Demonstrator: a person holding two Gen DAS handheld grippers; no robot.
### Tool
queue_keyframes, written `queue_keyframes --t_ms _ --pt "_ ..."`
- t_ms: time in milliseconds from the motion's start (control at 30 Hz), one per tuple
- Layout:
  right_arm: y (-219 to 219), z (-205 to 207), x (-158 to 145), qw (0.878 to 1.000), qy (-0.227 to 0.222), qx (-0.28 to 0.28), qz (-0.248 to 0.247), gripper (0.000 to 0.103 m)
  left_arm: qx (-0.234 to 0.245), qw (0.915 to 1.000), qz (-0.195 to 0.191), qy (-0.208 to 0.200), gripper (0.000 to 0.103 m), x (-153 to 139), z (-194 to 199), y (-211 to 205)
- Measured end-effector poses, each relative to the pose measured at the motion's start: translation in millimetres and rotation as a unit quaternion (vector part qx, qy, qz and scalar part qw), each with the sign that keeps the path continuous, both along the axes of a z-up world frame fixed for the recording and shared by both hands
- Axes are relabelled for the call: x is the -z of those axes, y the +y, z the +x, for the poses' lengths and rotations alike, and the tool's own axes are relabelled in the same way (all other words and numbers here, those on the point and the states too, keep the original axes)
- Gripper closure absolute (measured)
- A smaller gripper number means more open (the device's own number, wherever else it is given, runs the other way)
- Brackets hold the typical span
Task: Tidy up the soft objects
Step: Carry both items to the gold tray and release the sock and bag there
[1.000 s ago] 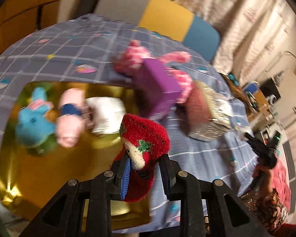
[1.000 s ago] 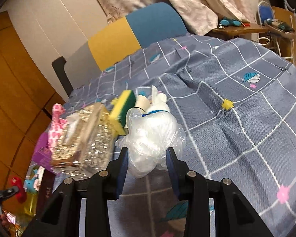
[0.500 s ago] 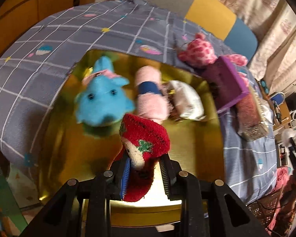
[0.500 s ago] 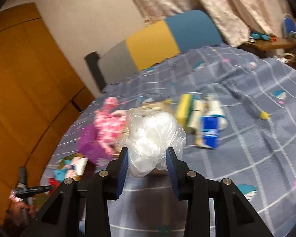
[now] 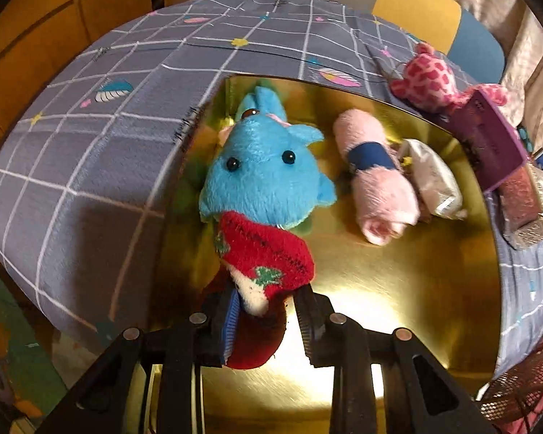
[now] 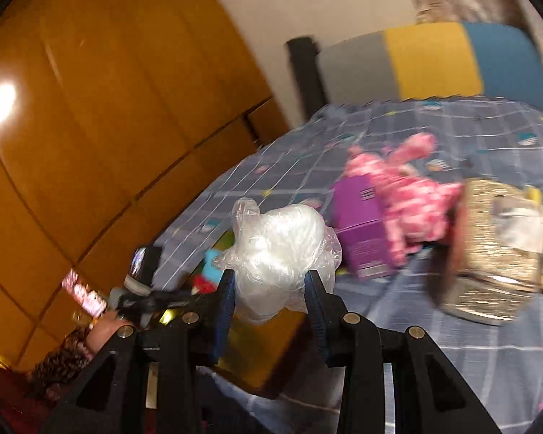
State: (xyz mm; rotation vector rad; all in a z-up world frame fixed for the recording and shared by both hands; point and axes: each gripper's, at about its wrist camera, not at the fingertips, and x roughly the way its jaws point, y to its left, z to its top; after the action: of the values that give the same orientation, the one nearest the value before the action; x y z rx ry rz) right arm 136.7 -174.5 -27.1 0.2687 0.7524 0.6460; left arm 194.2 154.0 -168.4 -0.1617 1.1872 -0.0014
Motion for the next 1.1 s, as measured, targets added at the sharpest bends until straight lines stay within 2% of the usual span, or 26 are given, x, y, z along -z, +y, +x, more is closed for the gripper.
queue_keyframes --t_ms 33,100,133,200,267,367,467,600,700,767,833,933,967,1100 --pt "19.5 2.5 5.4 1.0 0.01 -0.018 -0.001 0.064 0.0 0.9999 0.01 -0.003 0.07 1.2 3.4 1.9" --pt "41.8 4.3 14.1 0.999 0.025 -0.035 -0.007 0.064 -0.004 0.9995 0.031 0.002 0.061 4.9 8.5 6.7" --pt "57.4 5.8 19.7 0.998 0.037 -0.047 -0.012 0.064 -0.006 0.9996 0.029 0.003 0.058 5.3 9.2 8.6" --pt "81.2 8.5 31.0 0.996 0.051 -0.062 -0.023 0.064 -0.006 1.0 0.003 -0.002 0.043 1.8 3.9 12.9" --pt "99.2 11.8 41.2 0.995 0.063 -0.072 -0.039 0.064 -0.017 0.9996 -0.022 -0.01 0.034 -4.1 -5.0 19.2" --pt "119.8 23.4 65.6 0.99 0.102 -0.087 -0.048 0.064 -0.041 0.9964 -0.071 -0.024 0.033 -13.2 -17.9 34.3" --pt "143.3 30.6 87.3 0.983 0.134 -0.1 -0.07 0.064 -0.068 0.9884 -0.123 -0.058 0.033 -28.6 -34.3 49.4" --pt "172.3 39.3 102.5 0.978 0.152 -0.111 -0.095 0.064 -0.096 0.98 -0.128 -0.118 0.034 -52.0 -54.7 61.5" --pt "191.8 46.1 107.9 0.975 0.146 -0.119 -0.115 0.064 -0.128 0.9692 -0.14 -0.157 0.034 -65.8 -67.1 73.0" --pt "205.5 51.4 109.4 0.975 0.133 -0.121 -0.13 0.064 -0.145 0.9607 -0.158 -0.176 0.034 -71.5 -71.9 83.4" --pt "215.8 57.1 111.8 0.975 0.125 -0.123 -0.138 0.064 -0.158 0.9556 -0.165 -0.186 0.034 -75.8 -75.4 90.5" --pt "230.0 67.1 118.2 0.974 0.12 -0.112 -0.158 0.058 -0.165 0.9513 -0.17 -0.198 0.035 -78.3 -79.6 92.7" --pt "232.8 69.9 120.0 0.973 0.122 -0.111 -0.162 0.052 -0.165 0.951 -0.169 -0.199 0.035 -79.1 -80.4 92.5" --pt "226.8 73.6 119.4 0.976 0.128 -0.101 -0.146 0.047 -0.16 0.9539 -0.159 -0.198 0.035 -77.9 -81.9 88.2"
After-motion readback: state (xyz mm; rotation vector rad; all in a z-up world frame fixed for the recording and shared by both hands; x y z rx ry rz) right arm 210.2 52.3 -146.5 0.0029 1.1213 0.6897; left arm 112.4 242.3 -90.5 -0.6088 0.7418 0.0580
